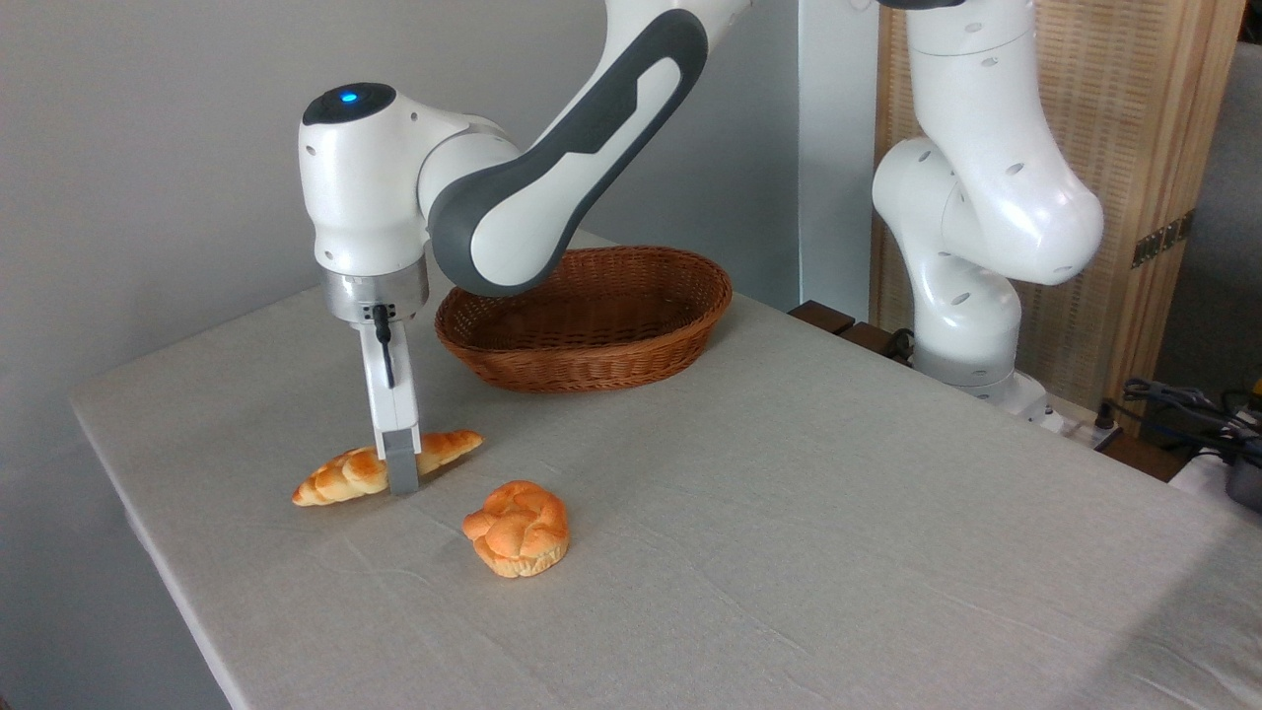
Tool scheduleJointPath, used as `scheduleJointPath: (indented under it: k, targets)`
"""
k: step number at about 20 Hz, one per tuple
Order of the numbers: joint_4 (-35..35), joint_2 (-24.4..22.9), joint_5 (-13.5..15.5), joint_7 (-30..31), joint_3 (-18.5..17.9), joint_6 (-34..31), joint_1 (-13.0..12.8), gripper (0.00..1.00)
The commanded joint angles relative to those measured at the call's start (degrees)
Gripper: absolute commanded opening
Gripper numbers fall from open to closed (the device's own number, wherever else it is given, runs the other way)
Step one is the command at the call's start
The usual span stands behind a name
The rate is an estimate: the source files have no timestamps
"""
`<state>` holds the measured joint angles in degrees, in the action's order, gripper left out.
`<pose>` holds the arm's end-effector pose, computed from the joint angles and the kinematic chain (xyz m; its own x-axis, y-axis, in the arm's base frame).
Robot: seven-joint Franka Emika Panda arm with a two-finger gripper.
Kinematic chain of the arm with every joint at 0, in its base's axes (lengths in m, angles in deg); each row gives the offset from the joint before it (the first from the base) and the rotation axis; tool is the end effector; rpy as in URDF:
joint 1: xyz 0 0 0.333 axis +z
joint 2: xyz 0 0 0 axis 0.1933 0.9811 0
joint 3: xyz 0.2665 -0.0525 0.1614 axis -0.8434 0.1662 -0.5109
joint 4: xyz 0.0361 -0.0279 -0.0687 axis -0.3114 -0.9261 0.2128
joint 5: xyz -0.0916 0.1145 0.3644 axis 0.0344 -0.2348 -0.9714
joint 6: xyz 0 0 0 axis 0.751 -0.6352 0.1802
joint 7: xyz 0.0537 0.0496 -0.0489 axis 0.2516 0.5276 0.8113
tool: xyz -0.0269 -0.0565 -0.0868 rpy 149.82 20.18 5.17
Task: Put bread into the basket
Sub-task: 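Close the gripper on the braided bread roll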
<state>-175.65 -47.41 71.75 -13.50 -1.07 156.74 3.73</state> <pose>0.5772 -0.2136 0.3966 0.3866 -0.9033 0.1861 -0.9161 -0.3994 -0.0352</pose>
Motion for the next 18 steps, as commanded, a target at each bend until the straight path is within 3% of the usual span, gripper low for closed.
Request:
scheduleJointPath:
  k: [1,14,18]
  targets:
    - [-0.3,0.3,0.6,-0.5,-0.1,1.6,0.6,0.43]
    - [0.1,-0.1,1.6,0.0,-0.1,1.5,0.6,0.44]
    - [1.1,-1.1,7.4,0.6,-0.7,1.0,0.8,0.43]
